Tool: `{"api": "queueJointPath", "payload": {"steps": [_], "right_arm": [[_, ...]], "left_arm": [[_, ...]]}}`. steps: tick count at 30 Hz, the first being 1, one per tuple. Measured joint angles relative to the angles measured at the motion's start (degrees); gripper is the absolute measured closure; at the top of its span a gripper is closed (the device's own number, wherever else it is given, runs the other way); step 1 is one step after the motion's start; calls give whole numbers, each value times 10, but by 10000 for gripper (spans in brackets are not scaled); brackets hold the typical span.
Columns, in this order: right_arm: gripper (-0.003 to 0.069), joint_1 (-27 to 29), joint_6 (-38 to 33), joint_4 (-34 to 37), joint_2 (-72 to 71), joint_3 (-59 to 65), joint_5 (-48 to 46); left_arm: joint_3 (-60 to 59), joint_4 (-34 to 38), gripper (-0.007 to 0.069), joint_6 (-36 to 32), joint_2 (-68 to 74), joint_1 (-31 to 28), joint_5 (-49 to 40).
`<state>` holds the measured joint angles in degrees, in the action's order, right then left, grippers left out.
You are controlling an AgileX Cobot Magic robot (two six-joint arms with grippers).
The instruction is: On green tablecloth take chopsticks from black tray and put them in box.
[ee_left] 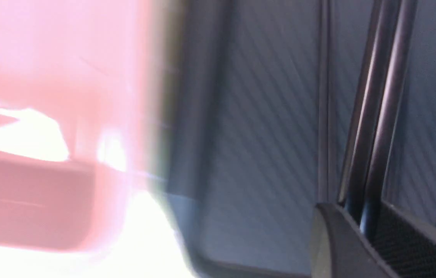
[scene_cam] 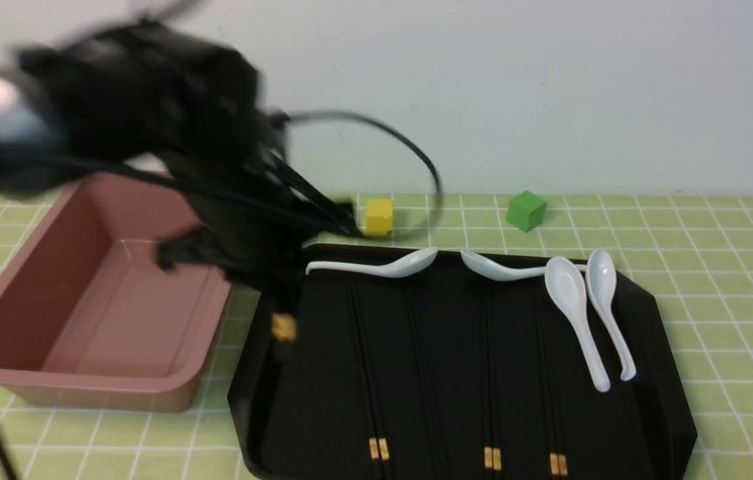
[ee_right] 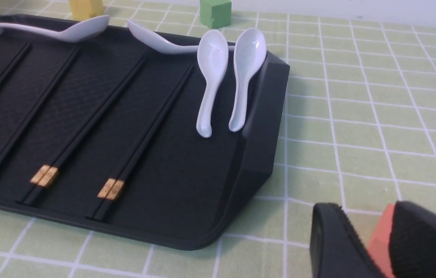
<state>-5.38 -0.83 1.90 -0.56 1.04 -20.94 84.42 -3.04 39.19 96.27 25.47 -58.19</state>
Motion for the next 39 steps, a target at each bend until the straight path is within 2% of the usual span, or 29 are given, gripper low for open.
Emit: {"api": "queueJointPath", "payload": {"steps": [3,4,6,11,18,24,26,28,34,39], "right_arm": [[419,0,0,0,0,0,0],[419,0,0,0,0,0,0],[419,0,0,0,0,0,0],[419,0,0,0,0,0,0],[419,0,0,0,0,0,0],[419,0,0,0,0,0,0],[419,0,0,0,0,0,0],[419,0,0,0,0,0,0],[419,0,0,0,0,0,0],[419,0,0,0,0,0,0]], "left_arm": [[2,-12,511,-53,-23,-69,-35],[2,-15,511,-88,-25,-115,-49],[2,-14,511,-131,-14,-164,-52],[2,-3,511,-202,52,-227,-8],[1,-23,500,-209,141,-237,35],[7,-37,392,-178,165,-238,40],[19,-38,391,-179,158,-238,23],[38,-38,426,-186,142,-238,-6],[68,-9,637,-212,27,-238,-77],[26,45,637,-246,-118,-238,-89]]}}
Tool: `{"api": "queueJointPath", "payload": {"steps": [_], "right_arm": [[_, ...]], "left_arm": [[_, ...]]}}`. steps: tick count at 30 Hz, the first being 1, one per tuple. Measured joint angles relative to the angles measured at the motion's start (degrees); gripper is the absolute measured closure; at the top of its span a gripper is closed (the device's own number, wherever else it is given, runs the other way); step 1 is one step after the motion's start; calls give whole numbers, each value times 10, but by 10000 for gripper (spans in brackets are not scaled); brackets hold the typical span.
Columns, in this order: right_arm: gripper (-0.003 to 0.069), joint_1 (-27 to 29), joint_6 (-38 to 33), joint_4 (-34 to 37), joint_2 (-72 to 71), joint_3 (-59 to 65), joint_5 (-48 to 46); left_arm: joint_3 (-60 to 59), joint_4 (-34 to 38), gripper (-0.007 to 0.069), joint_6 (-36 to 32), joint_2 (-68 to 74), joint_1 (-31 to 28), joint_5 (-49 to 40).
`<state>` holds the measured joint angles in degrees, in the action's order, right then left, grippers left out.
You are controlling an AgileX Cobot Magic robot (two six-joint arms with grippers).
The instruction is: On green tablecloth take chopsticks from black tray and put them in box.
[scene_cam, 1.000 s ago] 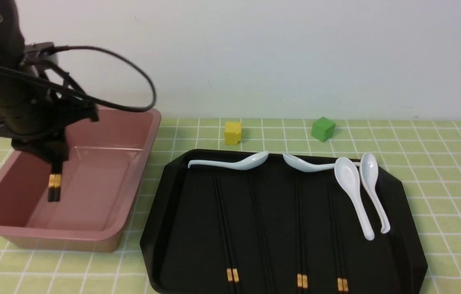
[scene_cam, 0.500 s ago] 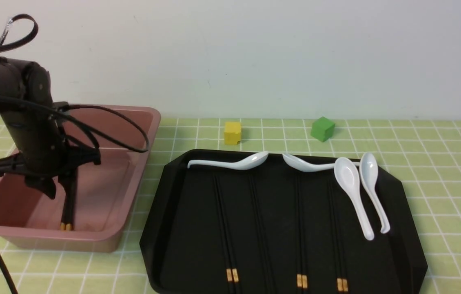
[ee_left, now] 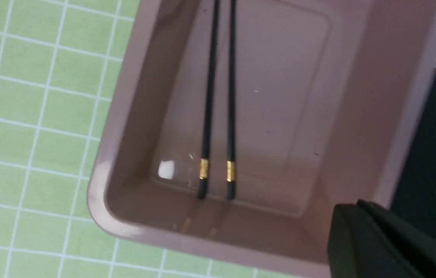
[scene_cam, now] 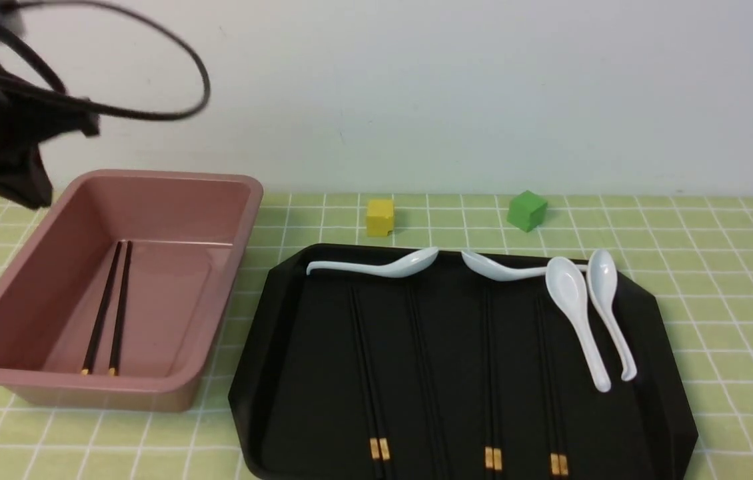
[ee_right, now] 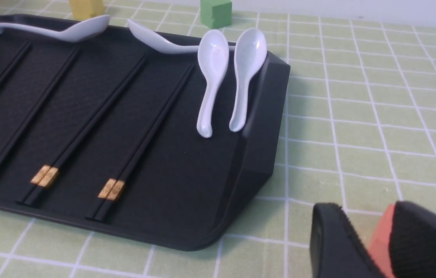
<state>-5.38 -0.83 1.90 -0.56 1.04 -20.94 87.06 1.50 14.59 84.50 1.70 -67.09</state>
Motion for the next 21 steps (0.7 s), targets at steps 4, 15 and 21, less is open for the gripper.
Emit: {"api": "queueJointPath", "payload": {"steps": [4,15,21], "right_arm": [[419,0,0,0,0,0,0],[419,0,0,0,0,0,0],[419,0,0,0,0,0,0]], "left_arm": [[-117,49,637,-56,-151,0,38],[-570,263,637,-170,-547,0,335],[-701,368,637,-220,-706,0,473]]}}
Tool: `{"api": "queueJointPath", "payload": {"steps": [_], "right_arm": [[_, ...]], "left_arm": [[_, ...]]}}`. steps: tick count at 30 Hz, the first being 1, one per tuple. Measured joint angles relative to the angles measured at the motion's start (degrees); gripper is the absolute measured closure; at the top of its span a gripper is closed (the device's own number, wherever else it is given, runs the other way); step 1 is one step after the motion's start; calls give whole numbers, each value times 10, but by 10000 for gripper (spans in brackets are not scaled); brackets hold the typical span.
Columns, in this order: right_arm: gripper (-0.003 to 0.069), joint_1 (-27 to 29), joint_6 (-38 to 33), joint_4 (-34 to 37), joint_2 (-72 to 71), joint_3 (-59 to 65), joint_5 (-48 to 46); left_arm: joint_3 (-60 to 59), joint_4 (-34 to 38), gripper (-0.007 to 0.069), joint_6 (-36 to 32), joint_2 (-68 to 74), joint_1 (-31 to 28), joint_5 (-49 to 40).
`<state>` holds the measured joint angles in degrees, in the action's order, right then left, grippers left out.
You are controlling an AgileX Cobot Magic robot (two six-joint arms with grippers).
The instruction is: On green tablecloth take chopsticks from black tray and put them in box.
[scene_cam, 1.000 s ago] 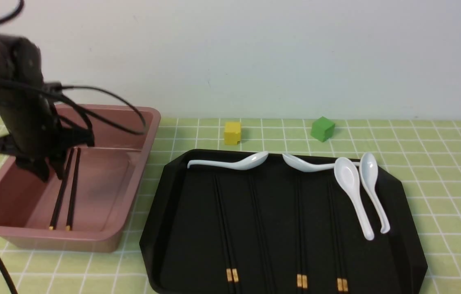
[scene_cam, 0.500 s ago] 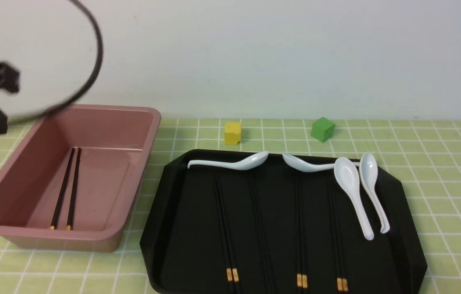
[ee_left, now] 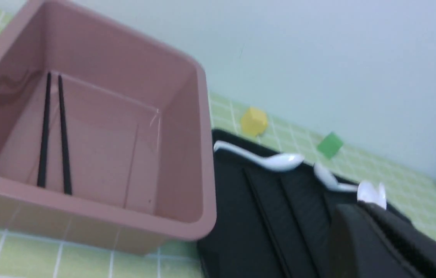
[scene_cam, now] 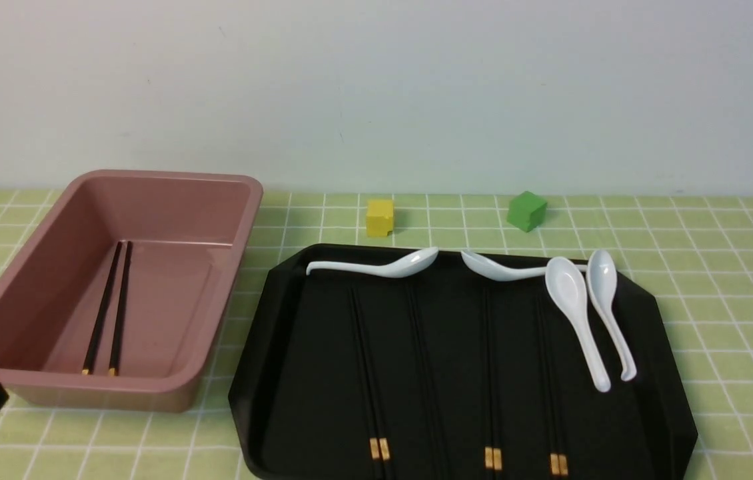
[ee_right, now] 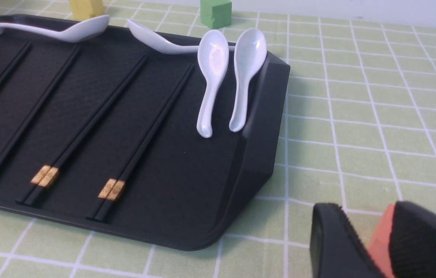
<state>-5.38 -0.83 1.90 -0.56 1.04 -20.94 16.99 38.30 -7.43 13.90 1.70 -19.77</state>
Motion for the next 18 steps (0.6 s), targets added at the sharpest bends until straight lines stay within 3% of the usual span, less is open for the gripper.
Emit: {"api": "queueJointPath", "payload": {"steps": [18], "right_arm": [[419,0,0,0,0,0,0]], "left_arm": [[-14,15,637,-2,-43,0,23]]}}
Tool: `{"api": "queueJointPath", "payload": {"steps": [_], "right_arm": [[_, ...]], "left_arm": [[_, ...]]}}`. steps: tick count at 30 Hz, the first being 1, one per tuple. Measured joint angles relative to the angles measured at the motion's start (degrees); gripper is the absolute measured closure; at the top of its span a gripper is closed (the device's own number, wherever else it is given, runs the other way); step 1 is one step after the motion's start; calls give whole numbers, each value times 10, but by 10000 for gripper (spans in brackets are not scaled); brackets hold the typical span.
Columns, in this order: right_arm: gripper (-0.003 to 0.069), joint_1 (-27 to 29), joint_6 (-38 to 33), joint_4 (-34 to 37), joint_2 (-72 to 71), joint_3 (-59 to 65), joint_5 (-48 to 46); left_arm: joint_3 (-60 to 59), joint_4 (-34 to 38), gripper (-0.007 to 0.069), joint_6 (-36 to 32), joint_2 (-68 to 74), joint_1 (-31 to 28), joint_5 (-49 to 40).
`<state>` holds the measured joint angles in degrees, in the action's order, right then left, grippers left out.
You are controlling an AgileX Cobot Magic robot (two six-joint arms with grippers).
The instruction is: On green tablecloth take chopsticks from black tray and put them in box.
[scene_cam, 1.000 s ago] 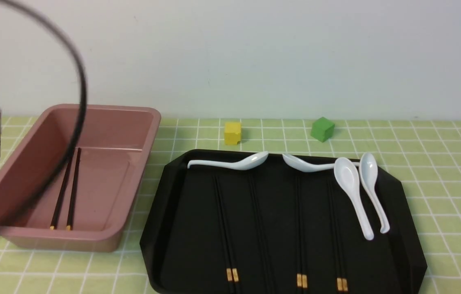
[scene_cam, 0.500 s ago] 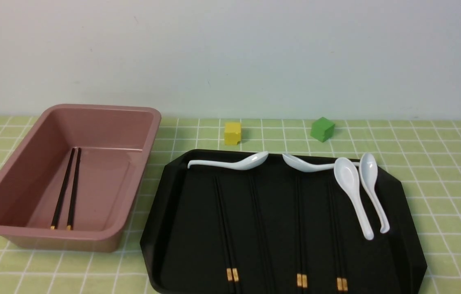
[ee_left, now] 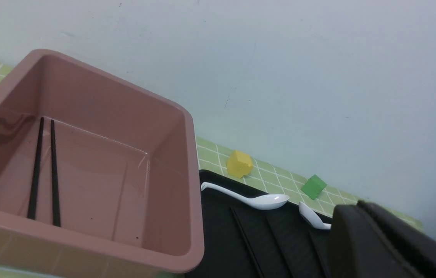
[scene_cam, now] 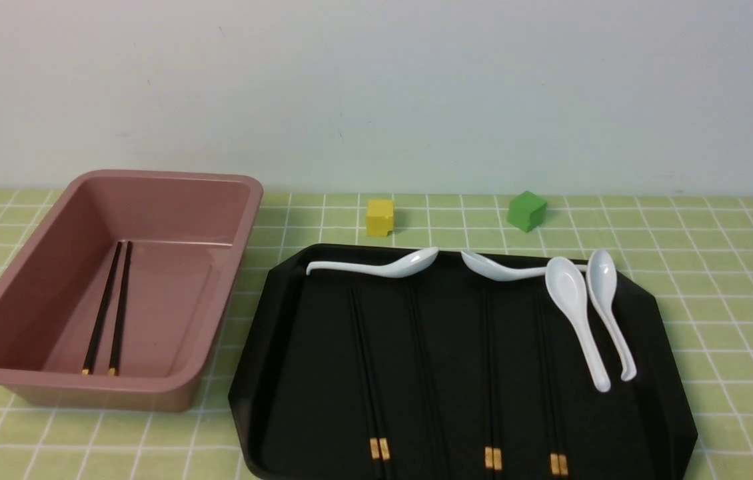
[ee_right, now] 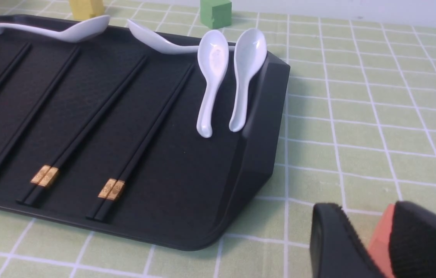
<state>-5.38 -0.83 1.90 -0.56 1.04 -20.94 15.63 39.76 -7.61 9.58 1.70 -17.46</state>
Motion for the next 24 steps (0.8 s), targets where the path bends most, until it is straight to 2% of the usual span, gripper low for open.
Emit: {"api": "queueJointPath", "payload": {"steps": [11,14,18,24], "right_arm": [[419,0,0,0,0,0,0],[419,0,0,0,0,0,0],[419,0,0,0,0,0,0],[419,0,0,0,0,0,0]], "left_arm": [[-11,-2,635,0,-1,0,4],[-33,-27,634,1,-14,0,6],[-91,-109,634,43,-38,0,6],[-168,-264,629,194,-80,0,7]]}}
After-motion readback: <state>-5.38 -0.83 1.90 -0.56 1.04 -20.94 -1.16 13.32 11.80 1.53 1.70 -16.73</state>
